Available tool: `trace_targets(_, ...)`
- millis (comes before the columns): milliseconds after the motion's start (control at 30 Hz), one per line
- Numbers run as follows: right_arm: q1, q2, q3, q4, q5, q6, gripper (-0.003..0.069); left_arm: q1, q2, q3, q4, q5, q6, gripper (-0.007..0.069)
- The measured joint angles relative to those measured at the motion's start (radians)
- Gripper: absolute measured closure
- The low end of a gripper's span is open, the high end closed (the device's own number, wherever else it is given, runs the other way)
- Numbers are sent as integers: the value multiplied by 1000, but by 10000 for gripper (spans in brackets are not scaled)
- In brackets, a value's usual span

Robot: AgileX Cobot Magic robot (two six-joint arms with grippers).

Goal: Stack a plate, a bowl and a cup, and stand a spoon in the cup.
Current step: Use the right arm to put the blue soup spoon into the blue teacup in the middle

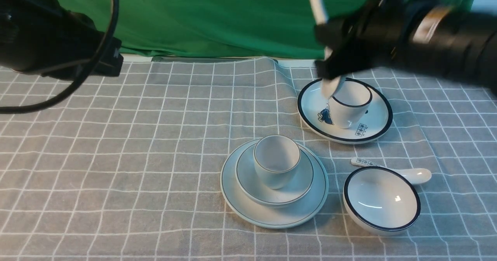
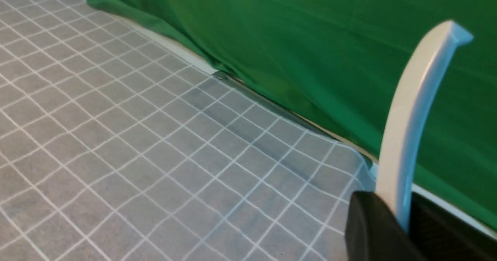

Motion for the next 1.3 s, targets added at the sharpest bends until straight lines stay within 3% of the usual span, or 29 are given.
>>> trace_targets(133, 56, 89, 100, -1, -253, -32, 565, 0, 0, 0, 0, -2, 2, 609)
trace_targets(400, 104, 245, 131, 0, -486, -63, 565, 0, 0, 0, 0, -4, 7, 609)
trace_targets(667, 114, 264, 301, -1, -804, -32, 565, 0, 0, 0, 3, -21, 7, 609)
trace_targets(1300, 116, 382, 327, -11, -949, -22, 565, 0, 0, 0, -6, -51, 6, 609)
